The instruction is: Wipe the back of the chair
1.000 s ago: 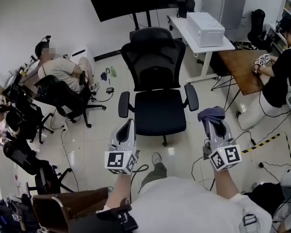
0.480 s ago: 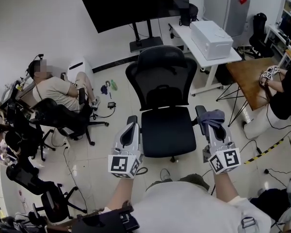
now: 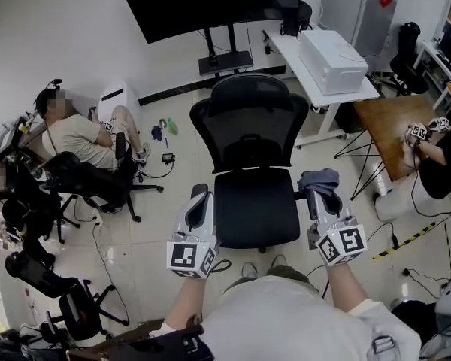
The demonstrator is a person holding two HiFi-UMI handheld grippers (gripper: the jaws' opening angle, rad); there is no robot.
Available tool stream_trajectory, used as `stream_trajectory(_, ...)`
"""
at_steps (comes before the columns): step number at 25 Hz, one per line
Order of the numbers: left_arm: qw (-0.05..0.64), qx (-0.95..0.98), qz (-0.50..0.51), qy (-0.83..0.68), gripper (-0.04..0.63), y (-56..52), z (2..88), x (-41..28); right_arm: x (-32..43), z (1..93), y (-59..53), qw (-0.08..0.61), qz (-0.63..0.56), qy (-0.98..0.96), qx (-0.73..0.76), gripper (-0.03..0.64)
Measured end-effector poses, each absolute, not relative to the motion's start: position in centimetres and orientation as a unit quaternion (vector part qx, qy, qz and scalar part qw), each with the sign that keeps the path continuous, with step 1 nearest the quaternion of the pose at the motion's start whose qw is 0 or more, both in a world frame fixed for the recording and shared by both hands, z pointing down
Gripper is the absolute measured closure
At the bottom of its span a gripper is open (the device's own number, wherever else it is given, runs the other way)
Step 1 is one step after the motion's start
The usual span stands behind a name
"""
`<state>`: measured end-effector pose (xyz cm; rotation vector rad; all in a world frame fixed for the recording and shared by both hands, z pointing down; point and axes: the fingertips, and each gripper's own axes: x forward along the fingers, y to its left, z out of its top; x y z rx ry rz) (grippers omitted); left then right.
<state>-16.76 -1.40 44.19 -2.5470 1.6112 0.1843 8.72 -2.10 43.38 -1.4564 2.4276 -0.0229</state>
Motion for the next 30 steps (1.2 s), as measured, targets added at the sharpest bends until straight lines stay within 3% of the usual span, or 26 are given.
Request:
stream_trajectory(5,0.062,-0.833,0.063,0.547,0.558,-1.3,44.0,-16.4,3.9,44.0,-12.5,0.152,-0.018,0.872,-0.465,0.574)
stream_trajectory(15,0.04,-0.799,0.049,0.598,0.558,0.2,47.4,-20.2,-14.2,53.2,-39.4,0.024,-0.064,0.896,-0.439,0.575)
stream_trajectory(22,0.018,-0.776,0.051,0.629,0.558,0.8,50.0,-21.9,-15.1,55.9,-43.3,-0.017,-0.069,0.889,-0.451,0.577)
stream_trajectory(30,0.021,-0.791,0.051,0.609,0.558,-0.2,50.1,-20.8,-14.0,56.1,-43.6,-0.017,-0.072,0.886,-0.458,0.578)
